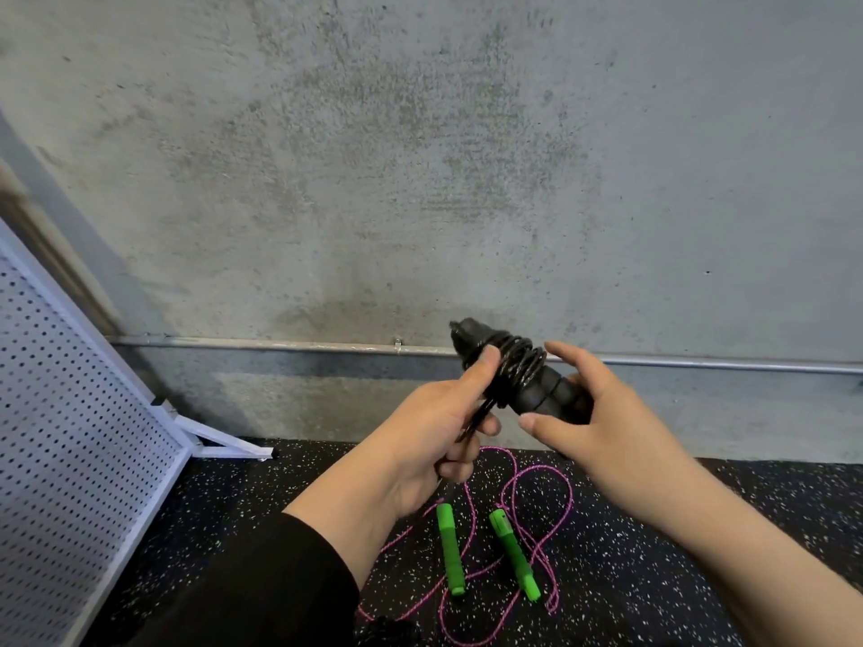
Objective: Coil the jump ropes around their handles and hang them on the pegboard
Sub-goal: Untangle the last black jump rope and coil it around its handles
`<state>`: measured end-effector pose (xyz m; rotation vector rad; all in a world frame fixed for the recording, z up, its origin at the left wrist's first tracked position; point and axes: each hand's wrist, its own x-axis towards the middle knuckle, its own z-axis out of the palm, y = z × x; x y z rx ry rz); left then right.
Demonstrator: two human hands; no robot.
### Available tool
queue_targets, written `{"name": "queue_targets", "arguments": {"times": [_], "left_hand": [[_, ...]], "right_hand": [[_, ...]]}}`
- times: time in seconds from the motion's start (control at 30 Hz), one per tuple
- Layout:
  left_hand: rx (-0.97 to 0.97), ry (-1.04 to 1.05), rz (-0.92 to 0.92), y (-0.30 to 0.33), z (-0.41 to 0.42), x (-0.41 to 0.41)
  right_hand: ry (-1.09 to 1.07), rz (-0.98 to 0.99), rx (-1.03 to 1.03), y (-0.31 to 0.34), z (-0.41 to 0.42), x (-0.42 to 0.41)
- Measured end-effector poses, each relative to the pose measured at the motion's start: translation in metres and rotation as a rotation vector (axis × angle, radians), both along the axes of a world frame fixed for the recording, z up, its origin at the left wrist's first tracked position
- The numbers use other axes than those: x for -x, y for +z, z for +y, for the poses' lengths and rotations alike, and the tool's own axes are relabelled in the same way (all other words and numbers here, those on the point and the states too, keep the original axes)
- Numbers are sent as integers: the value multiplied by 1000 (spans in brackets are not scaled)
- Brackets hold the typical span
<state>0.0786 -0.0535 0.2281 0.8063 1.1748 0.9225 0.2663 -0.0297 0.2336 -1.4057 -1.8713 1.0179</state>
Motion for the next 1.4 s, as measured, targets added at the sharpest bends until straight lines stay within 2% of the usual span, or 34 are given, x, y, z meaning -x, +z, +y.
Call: {"name": "queue_targets", "arguments": {"times": [0.1,0.17,0.3,0.5,0.7,0.8,0.9,1.0,1.1,1.17,1.27,1.4], "left_hand": [[-24,39,12,-2,-1,-2],[-26,48,1,-2,-2,0],[-56,4,-3,-2,-4,4],[-131,-182,100,-3,-7,8],[-168,-338,99,1,-10,5],[-106,-295,112,1,-9,4],[-7,-251,116,2,-7,2],[24,-202,132,2,-6,-4],[20,-129,96,0,-7,-11],[34,-67,65,0,-6,-13],[53,25,15,0,-4,-11],[41,-9,-17,8,-7,-8]], "right_hand": [[41,-243,-166,-11,1,1],[69,-278,-200,-11,0,2],[112,-104,-29,6,-5,-2],[36,177,239,17,-1,-6],[173,182,270,23,-1,-14],[88,187,183,19,-1,-14],[-68,108,26,13,2,-11],[-133,-23,-64,8,1,-7],[-85,-156,-162,5,-4,1],[15,-184,-135,4,-8,6],[125,-163,-58,5,-11,9],[94,24,-19,10,-11,8]]}}
